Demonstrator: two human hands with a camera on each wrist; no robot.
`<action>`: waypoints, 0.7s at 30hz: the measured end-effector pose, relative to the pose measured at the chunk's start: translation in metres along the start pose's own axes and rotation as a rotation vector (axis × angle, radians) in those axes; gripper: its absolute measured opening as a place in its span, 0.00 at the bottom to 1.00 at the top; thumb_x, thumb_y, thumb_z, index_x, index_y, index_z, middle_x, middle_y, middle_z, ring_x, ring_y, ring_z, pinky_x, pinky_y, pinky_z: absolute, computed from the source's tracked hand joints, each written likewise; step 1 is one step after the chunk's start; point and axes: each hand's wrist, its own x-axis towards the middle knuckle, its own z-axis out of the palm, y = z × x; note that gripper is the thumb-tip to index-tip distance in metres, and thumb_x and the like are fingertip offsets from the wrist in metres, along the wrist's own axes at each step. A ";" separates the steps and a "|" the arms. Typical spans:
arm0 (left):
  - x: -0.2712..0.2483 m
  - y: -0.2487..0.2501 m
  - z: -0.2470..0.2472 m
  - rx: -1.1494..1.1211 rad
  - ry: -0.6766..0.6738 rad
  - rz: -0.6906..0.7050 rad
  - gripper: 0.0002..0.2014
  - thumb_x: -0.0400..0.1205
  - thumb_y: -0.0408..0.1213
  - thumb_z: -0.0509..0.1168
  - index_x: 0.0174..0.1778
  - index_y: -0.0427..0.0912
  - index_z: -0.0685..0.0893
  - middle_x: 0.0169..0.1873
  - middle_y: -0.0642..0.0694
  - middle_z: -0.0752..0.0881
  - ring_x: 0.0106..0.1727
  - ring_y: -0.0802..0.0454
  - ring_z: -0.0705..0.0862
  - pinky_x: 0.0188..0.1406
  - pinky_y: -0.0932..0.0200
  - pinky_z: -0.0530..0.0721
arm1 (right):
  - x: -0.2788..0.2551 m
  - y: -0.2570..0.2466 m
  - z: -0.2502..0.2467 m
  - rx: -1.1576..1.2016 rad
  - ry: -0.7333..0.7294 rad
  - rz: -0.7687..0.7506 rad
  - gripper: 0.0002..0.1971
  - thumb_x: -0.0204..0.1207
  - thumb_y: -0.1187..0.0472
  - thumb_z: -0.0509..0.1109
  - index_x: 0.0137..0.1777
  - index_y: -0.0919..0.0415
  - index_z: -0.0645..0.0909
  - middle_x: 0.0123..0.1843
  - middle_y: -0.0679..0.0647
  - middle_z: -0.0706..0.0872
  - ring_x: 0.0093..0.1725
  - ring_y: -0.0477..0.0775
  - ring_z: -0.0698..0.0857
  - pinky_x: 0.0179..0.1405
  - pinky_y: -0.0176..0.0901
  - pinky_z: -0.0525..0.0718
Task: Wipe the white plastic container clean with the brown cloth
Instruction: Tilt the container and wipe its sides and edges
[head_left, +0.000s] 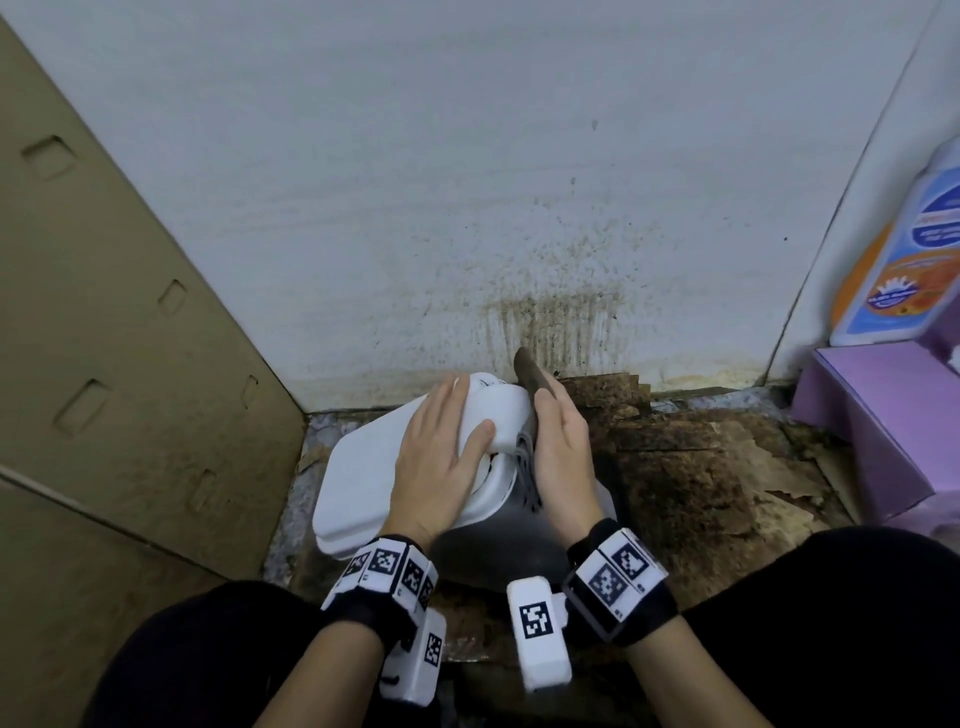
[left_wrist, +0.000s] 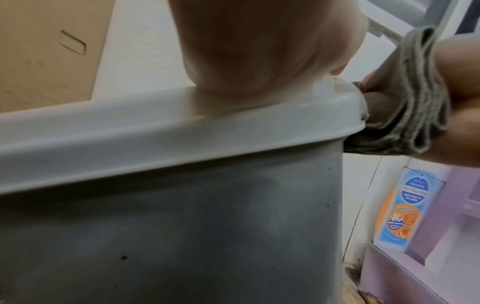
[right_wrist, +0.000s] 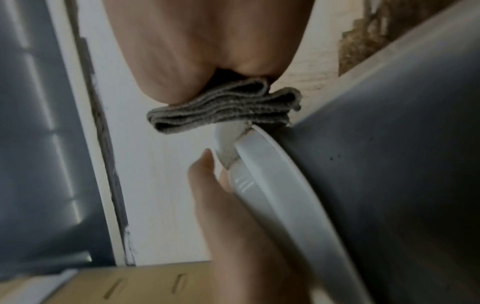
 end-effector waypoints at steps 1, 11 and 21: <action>0.000 0.002 0.001 -0.025 -0.008 -0.005 0.39 0.82 0.67 0.42 0.90 0.54 0.58 0.89 0.58 0.58 0.89 0.61 0.52 0.89 0.51 0.52 | 0.000 0.001 0.000 -0.051 -0.019 -0.033 0.20 0.93 0.57 0.53 0.81 0.49 0.74 0.79 0.42 0.79 0.77 0.39 0.77 0.79 0.43 0.75; 0.000 0.041 0.005 -0.759 0.007 -0.150 0.18 0.92 0.48 0.57 0.78 0.59 0.77 0.77 0.66 0.77 0.77 0.76 0.70 0.71 0.76 0.66 | 0.003 0.007 -0.041 -0.366 0.079 -0.052 0.23 0.93 0.52 0.51 0.87 0.49 0.64 0.85 0.43 0.69 0.83 0.41 0.68 0.85 0.52 0.67; -0.007 -0.013 0.000 0.197 0.184 -0.284 0.22 0.88 0.51 0.61 0.76 0.45 0.76 0.76 0.43 0.76 0.80 0.41 0.71 0.81 0.38 0.64 | 0.009 0.011 -0.098 -0.587 0.166 0.019 0.23 0.91 0.46 0.47 0.85 0.40 0.66 0.78 0.48 0.72 0.72 0.42 0.69 0.77 0.48 0.68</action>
